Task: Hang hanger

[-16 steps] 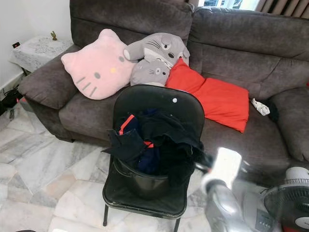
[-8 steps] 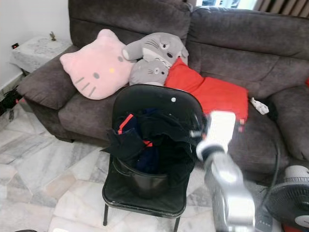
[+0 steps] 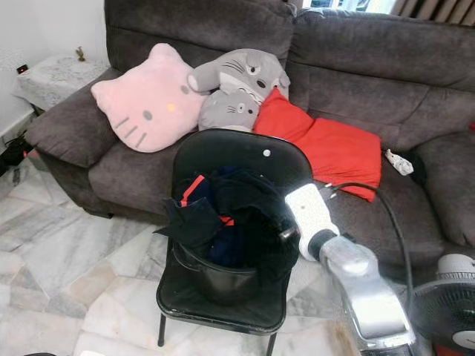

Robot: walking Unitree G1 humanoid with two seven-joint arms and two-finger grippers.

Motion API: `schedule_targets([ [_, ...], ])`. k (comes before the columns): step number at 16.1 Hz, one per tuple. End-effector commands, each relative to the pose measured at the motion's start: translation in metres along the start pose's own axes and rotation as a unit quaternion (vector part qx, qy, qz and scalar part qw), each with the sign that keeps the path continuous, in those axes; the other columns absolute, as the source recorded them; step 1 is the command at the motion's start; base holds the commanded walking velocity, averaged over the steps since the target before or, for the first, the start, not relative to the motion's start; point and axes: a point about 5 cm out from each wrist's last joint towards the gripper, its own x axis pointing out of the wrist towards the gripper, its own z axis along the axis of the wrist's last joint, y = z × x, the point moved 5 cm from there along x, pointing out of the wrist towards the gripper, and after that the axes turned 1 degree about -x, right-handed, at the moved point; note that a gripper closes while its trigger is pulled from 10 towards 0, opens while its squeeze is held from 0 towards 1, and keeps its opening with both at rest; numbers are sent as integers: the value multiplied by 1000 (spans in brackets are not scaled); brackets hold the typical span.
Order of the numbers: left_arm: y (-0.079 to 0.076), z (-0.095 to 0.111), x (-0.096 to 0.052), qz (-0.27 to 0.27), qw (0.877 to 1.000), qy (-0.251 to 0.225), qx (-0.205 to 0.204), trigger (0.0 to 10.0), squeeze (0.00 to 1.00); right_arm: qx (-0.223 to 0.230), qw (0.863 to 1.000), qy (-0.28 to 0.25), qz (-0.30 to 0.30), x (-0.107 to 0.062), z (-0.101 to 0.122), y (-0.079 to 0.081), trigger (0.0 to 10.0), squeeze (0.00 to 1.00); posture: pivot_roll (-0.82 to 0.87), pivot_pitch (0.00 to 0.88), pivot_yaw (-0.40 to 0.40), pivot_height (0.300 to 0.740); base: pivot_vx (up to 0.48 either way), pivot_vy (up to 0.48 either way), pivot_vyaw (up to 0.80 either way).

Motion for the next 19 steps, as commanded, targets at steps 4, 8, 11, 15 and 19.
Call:
schedule_targets([
  [4,-14,-24,-4,-18,999,36,10,10000,0,-19,1000,22,3,2,-9,-8,10000,0,-122,95,-65,740,0,0,0],
  [8,-11,-25,-5,-15,999,37,8,10000,0,-16,999,27,-12,-1,-10,-19,10000,1000,-127,111,-64,740,0,0,0],
  [11,-10,-26,-5,-15,999,39,7,10000,0,-15,999,32,-13,-4,-12,-21,10000,1000,-130,118,-62,740,0,0,0],
  [15,-10,-22,-4,-14,999,35,7,10000,0,-49,996,67,-18,-5,-24,-25,10000,0,-129,114,-60,740,0,0,0],
  [19,-13,-19,-3,-17,999,31,9,10000,0,-55,996,71,-27,-5,-26,-28,10000,0,-127,101,-59,740,0,0,0],
])
